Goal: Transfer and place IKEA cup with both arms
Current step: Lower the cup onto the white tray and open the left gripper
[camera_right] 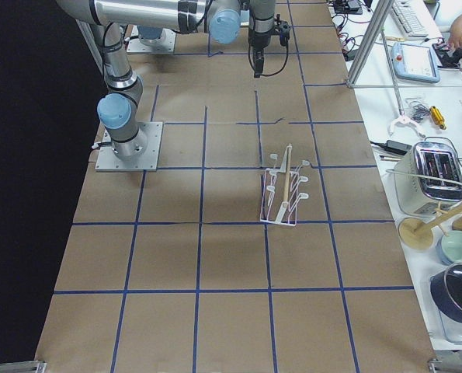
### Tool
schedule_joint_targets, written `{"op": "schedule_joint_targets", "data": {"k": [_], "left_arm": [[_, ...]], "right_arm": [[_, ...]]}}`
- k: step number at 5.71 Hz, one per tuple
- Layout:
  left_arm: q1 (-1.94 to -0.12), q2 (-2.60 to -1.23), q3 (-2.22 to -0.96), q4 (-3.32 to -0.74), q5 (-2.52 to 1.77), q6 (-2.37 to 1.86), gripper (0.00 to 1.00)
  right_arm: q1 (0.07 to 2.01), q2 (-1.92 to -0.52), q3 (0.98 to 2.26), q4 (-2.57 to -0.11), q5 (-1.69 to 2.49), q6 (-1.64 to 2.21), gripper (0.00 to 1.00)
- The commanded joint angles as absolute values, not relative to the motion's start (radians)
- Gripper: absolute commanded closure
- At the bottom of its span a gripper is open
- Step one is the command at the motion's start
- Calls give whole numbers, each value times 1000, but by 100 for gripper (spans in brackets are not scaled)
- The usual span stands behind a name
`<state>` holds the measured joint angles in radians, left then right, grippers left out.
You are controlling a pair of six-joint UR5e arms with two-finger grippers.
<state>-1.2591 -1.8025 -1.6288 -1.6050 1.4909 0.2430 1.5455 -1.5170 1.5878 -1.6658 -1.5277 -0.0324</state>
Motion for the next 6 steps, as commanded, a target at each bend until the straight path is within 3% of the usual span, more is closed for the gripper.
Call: {"op": "schedule_joint_targets", "data": {"k": [1,3,6], "left_arm": [[-1177,-1891,-1632,-1484,1649,251,98],[-1164,-1975,-1629,-1418,1727,262,98],[-1166,-2005,-1626,-1417,1723,264,86]], "right_arm": [[1555,-1528,1578,-1663,-1531,-28,0],[1584,-1534,1578,-1660,-1545,-25,0],[1588,-1531,1546,-1652,-1584,-24,0]]}}
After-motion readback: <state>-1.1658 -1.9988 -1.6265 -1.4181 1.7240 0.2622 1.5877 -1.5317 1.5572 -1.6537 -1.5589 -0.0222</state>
